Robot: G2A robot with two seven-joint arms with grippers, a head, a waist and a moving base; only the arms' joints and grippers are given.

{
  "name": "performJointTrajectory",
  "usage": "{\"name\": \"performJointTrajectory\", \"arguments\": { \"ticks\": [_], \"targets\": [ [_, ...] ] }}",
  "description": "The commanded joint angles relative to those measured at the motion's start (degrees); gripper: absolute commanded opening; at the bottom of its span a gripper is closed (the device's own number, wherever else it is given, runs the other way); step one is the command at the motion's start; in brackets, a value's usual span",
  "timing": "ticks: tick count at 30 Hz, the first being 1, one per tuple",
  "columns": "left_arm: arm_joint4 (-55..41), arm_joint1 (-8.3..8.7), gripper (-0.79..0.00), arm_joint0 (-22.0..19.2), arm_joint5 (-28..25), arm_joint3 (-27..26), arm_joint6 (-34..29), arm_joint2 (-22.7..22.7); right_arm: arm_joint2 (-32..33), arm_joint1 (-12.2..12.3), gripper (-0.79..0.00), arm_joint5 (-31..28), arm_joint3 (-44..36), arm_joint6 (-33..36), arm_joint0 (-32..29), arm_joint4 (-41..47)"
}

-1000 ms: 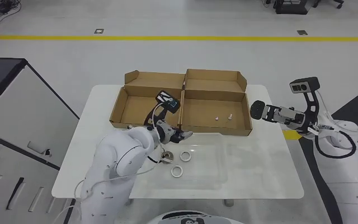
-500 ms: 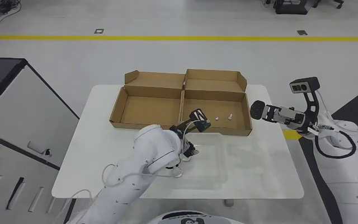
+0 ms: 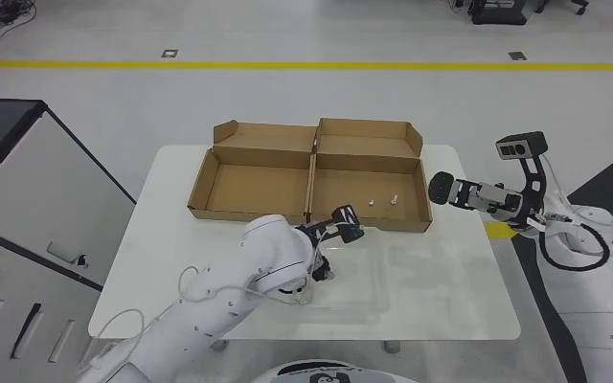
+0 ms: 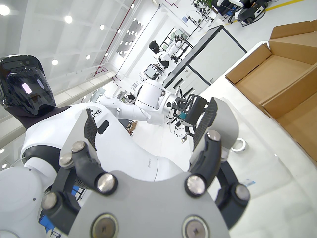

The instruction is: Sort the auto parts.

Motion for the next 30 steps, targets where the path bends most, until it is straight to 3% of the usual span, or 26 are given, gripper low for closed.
{"name": "performJointTrajectory", "arguments": {
  "ticks": [1,8,15,22,30],
  "targets": [
    [-1.39,1.44,0.000,-1.54,0.00,0.20,0.00,1.60,0.00,0.00,0.000,0.00,0.00,0.00,0.00,0.00],
    [-7.76,6.47,0.000,-7.24,0.01,-0.05,0.00,6.80,0.00,0.00,0.000,0.00,0.00,0.00,0.00,0.00],
    [-12.69,9.70,0.000,-11.69,0.05,-0.65,0.00,11.88,0.00,0.00,0.000,0.00,0.00,0.00,0.00,0.00],
    [-14.33,10.90,0.000,-14.87,2.03,-1.08,0.00,16.35,0.00,0.00,0.000,0.00,0.00,0.00,0.00,0.00],
    [-15.41,10.71,0.000,-16.84,3.17,-0.30,0.00,19.14,0.00,0.00,0.000,0.00,0.00,0.00,0.00,0.00]
  ]
}}
